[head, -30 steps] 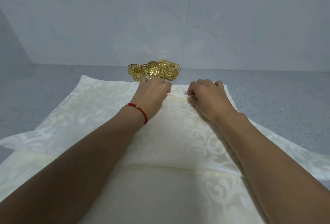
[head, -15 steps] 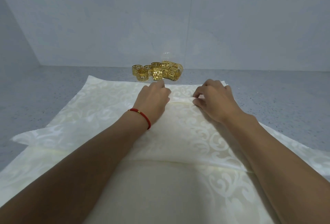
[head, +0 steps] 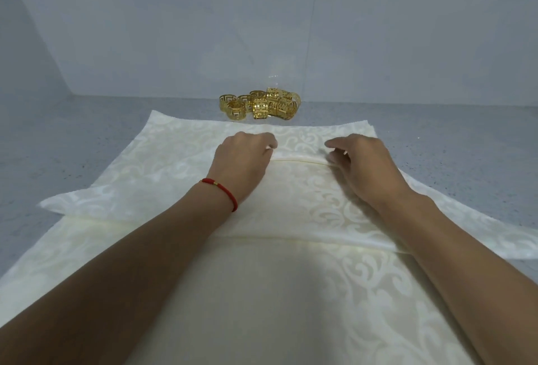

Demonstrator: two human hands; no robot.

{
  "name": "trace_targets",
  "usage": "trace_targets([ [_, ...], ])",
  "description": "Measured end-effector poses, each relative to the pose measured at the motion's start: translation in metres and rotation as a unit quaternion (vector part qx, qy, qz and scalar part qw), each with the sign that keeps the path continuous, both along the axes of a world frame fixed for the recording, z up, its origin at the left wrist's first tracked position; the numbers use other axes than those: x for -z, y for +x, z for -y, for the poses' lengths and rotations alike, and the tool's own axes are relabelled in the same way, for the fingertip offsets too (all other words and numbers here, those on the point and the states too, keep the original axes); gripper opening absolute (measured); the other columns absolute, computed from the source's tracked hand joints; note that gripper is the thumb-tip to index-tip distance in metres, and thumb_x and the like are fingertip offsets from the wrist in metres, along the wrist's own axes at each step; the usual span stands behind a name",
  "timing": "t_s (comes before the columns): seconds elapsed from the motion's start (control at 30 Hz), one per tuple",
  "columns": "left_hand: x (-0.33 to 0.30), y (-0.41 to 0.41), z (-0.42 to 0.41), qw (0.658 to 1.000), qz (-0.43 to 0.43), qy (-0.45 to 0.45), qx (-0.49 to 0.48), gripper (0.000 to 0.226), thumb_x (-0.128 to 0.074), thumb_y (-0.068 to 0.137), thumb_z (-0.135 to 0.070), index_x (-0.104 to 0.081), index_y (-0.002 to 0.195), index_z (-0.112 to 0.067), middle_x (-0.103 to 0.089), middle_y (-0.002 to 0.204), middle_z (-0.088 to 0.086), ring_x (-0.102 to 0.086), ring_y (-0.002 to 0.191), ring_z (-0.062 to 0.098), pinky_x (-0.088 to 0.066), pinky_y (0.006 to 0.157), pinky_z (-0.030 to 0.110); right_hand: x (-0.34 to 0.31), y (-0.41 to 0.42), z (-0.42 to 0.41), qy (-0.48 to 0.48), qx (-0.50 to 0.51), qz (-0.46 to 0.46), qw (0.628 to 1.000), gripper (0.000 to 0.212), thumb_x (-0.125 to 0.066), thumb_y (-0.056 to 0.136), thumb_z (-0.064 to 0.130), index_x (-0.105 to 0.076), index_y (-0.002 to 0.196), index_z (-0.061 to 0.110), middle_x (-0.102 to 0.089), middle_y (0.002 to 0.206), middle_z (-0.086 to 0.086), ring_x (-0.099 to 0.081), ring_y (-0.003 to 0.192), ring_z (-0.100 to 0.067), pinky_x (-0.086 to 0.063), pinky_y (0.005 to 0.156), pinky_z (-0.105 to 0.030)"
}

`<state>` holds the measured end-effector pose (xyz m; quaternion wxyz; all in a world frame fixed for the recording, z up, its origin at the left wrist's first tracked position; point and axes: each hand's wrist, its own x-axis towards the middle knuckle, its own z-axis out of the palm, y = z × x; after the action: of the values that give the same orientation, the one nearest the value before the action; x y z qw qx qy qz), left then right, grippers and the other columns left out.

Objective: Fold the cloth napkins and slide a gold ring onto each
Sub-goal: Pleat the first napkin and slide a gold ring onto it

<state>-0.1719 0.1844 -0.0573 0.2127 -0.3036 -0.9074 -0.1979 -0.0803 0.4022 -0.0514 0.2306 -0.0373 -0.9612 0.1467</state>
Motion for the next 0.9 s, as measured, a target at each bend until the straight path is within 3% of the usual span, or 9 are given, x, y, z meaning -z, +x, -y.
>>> trace_targets([
  [0.07,0.004,-0.005,-0.001,0.999,0.027,0.040,0.003,0.019,-0.055,0.093,-0.017,-0.073,0.095,-0.021,-0.072,0.088,0.000,-0.064,0.085,0.025,-0.054,0.075,0.042,0.003,-0.005,-0.002,0.012,0.002,0.014,1.000,0.018,-0.061,0.100,0.012,-0.073,0.104,-0.002,-0.068,0.101,-0.019,-0.064,0.096,-0.037,-0.052,0.084,-0.046],
  [0.13,0.005,-0.006,-0.001,0.999,0.036,0.016,0.004,0.024,-0.056,0.096,-0.016,-0.072,0.114,-0.016,-0.068,0.108,0.003,-0.061,0.100,0.025,-0.051,0.084,0.042,0.003,-0.006,-0.001,0.013,-0.001,0.029,1.000,0.017,-0.063,0.100,0.015,-0.075,0.101,0.003,-0.069,0.099,-0.014,-0.063,0.097,-0.033,-0.052,0.083,-0.043],
  [0.2,0.004,-0.006,-0.001,0.999,0.024,-0.032,0.009,0.026,-0.051,0.100,-0.016,-0.069,0.119,-0.012,-0.062,0.116,0.007,-0.053,0.107,0.029,-0.047,0.087,0.042,0.001,-0.004,-0.002,0.015,0.007,0.028,0.999,0.014,-0.065,0.099,0.020,-0.074,0.104,0.011,-0.070,0.099,-0.006,-0.057,0.103,-0.028,-0.048,0.085,-0.041],
  [0.33,0.000,0.000,0.003,0.998,-0.009,-0.069,-0.012,0.022,-0.054,0.095,-0.007,-0.069,0.104,-0.020,-0.062,0.101,0.001,-0.048,0.104,0.027,-0.034,0.082,0.037,-0.004,-0.001,-0.004,0.079,-0.017,-0.003,0.997,0.003,-0.068,0.094,0.016,-0.069,0.097,0.017,-0.069,0.092,0.001,-0.053,0.096,-0.027,-0.044,0.083,-0.044],
  [0.47,-0.002,0.005,0.009,0.987,-0.104,-0.125,-0.005,0.038,-0.063,0.071,0.011,-0.060,0.087,-0.023,-0.057,0.083,-0.004,-0.050,0.086,0.024,-0.028,0.074,0.035,-0.007,0.000,0.000,0.121,-0.067,0.009,0.990,0.023,-0.069,0.080,-0.002,-0.061,0.091,0.017,-0.060,0.086,0.001,-0.050,0.087,-0.025,-0.045,0.069,-0.041],
  [0.6,-0.016,0.009,0.014,0.973,-0.052,-0.226,0.016,0.027,-0.056,0.085,-0.001,-0.060,0.099,-0.024,-0.056,0.100,-0.004,-0.055,0.094,0.022,-0.030,0.074,0.034,-0.013,0.005,0.001,0.096,-0.071,0.077,0.990,0.025,-0.062,0.084,0.005,-0.063,0.100,0.024,-0.057,0.095,0.007,-0.053,0.094,-0.020,-0.046,0.073,-0.037],
  [0.73,-0.010,0.019,0.016,0.992,-0.016,-0.128,0.002,0.023,-0.052,0.090,-0.002,-0.067,0.102,-0.014,-0.062,0.094,0.006,-0.060,0.089,0.030,-0.050,0.073,0.043,-0.009,0.016,0.000,0.070,-0.048,0.029,0.996,0.016,-0.057,0.096,0.018,-0.070,0.101,0.026,-0.067,0.086,0.008,-0.060,0.091,-0.021,-0.042,0.070,-0.034],
  [0.8,-0.004,0.017,0.016,0.996,-0.018,-0.082,0.001,0.022,-0.052,0.094,-0.004,-0.068,0.106,-0.011,-0.060,0.096,0.008,-0.059,0.089,0.031,-0.050,0.073,0.047,-0.009,0.013,-0.001,0.066,-0.039,0.037,0.996,0.019,-0.059,0.100,0.021,-0.073,0.112,0.021,-0.070,0.093,0.001,-0.061,0.098,-0.026,-0.048,0.076,-0.039],
  [0.9,-0.001,0.013,0.018,0.996,-0.008,-0.087,0.019,0.021,-0.052,0.098,-0.009,-0.071,0.106,-0.012,-0.057,0.103,0.007,-0.054,0.097,0.029,-0.048,0.079,0.047,-0.008,0.007,-0.003,0.090,-0.031,0.078,0.992,0.019,-0.062,0.101,0.029,-0.073,0.113,0.021,-0.064,0.104,0.000,-0.054,0.108,-0.025,-0.043,0.085,-0.039],
])
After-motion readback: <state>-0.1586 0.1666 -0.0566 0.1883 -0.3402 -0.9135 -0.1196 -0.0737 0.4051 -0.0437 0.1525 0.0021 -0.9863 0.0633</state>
